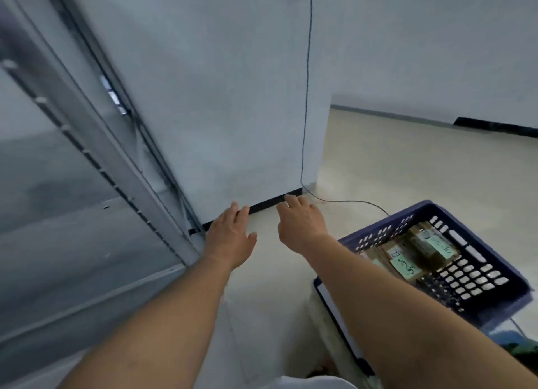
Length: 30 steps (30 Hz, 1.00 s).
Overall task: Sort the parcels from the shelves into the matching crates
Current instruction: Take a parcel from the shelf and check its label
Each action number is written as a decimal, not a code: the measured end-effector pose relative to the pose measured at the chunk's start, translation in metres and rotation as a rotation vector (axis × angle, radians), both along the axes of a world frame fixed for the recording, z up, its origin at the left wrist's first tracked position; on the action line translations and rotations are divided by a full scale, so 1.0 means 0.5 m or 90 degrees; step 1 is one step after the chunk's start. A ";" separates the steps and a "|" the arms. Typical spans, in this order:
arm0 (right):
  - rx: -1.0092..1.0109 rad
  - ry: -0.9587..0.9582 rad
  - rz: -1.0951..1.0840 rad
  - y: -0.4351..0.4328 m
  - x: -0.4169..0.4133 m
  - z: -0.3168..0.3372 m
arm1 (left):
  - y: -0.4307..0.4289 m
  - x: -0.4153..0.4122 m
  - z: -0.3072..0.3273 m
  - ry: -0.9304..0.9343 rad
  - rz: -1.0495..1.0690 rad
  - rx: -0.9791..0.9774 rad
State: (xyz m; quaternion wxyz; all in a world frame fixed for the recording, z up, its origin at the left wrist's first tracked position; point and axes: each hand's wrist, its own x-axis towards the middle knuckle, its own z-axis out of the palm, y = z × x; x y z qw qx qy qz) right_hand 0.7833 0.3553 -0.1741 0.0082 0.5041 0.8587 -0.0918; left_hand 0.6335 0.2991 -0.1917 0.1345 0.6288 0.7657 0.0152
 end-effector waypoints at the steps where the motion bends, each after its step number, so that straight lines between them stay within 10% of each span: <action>1: 0.001 -0.002 0.024 -0.027 -0.034 0.004 | -0.038 -0.030 0.002 0.007 0.021 0.003; 30: 0.135 0.002 0.565 -0.609 -0.791 0.171 | -0.823 -0.641 0.131 0.180 0.564 0.099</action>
